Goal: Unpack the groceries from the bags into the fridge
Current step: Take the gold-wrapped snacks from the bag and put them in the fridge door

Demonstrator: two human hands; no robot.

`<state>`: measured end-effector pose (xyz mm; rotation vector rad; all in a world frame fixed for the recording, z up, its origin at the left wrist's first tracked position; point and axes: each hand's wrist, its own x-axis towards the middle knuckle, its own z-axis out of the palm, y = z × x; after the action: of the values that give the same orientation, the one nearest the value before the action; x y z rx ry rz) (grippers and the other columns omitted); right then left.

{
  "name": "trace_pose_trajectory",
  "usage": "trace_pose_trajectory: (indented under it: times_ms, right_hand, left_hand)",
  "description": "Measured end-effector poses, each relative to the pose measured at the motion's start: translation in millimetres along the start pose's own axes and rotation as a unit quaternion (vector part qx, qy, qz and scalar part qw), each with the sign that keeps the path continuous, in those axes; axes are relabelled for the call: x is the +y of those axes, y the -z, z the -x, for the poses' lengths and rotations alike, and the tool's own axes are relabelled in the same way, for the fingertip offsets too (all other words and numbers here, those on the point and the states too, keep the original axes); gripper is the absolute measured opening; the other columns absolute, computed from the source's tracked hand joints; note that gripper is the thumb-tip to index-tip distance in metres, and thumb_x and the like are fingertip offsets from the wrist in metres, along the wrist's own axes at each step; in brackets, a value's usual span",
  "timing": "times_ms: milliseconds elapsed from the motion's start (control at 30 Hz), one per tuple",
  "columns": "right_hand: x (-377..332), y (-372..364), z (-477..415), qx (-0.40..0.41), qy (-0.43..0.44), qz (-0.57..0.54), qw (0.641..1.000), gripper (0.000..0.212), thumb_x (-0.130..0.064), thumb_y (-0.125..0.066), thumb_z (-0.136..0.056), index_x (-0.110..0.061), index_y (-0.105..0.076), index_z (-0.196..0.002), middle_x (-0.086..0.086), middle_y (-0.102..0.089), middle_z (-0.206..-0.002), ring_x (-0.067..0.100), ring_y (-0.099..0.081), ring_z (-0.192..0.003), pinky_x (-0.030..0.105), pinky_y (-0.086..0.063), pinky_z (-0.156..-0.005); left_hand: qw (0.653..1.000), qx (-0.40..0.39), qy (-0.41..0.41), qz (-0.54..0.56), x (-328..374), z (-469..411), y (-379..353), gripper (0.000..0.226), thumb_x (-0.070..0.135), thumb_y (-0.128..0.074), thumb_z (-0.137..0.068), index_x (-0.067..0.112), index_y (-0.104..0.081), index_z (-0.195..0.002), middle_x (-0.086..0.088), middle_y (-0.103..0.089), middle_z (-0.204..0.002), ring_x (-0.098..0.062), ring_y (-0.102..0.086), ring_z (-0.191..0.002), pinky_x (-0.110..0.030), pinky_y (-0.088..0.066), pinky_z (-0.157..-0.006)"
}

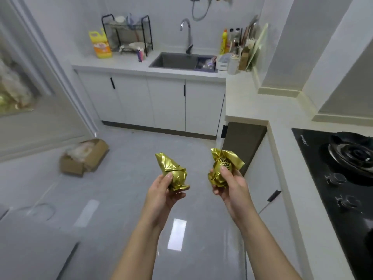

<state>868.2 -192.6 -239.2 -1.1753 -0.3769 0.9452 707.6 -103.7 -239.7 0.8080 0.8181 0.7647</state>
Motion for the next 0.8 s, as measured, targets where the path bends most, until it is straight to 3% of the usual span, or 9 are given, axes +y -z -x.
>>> trace_pose_trajectory:
  times_ms: [333, 467, 633, 800]
  right_hand:
    - [22, -86, -14, -0.185, -0.057, 0.032, 0.981, 0.031, -0.027, -0.063, -0.089, -0.011, -0.059, -0.115, 0.009, -0.069, -0.091, 0.014, -0.059, -0.063, 0.025, -0.045, -0.051]
    - [21, -125, -16, -0.246, -0.053, 0.044, 0.967, 0.049, -0.037, -0.07, -0.08, -0.01, -0.058, -0.118, 0.012, -0.067, -0.097, 0.016, -0.06, -0.067, 0.026, -0.046, -0.052]
    - [13, -182, -23, -0.308, -0.036, 0.078, 0.947, 0.045, -0.032, -0.064, -0.082, -0.01, -0.057, -0.12, 0.012, -0.065, -0.104, 0.015, -0.064, -0.072, 0.025, -0.047, -0.055]
    - [3, -252, -25, -0.358, 0.006, 0.105, 0.928, 0.024, -0.022, -0.063, -0.092, -0.014, -0.06, -0.115, 0.005, -0.068, -0.094, 0.02, -0.064, -0.076, 0.026, -0.048, -0.055]
  left_hand:
    - [0.982, 0.15, -0.096, 0.058, 31, 39, 66, 0.027, 0.018, -0.049, -0.1, 0.002, -0.059, -0.119, -0.008, -0.074, -0.094, -0.027, -0.072, -0.08, -0.029, -0.056, -0.058]
    - [0.972, 0.167, -0.148, 0.073, 58, 47, 86, 0.03, 0.021, -0.055, -0.094, 0.004, -0.059, -0.119, -0.01, -0.072, -0.098, -0.027, -0.072, -0.081, -0.029, -0.056, -0.058]
    - [0.961, 0.163, -0.215, 0.06, 103, 53, 117, 0.037, 0.028, -0.061, -0.082, 0.008, -0.061, -0.114, -0.007, -0.072, -0.096, -0.024, -0.07, -0.082, -0.03, -0.057, -0.061]
    - [0.954, 0.142, -0.264, -0.007, 163, 55, 156, 0.042, 0.027, -0.06, -0.083, 0.005, -0.055, -0.119, -0.007, -0.073, -0.103, -0.024, -0.07, -0.088, -0.031, -0.058, -0.066]
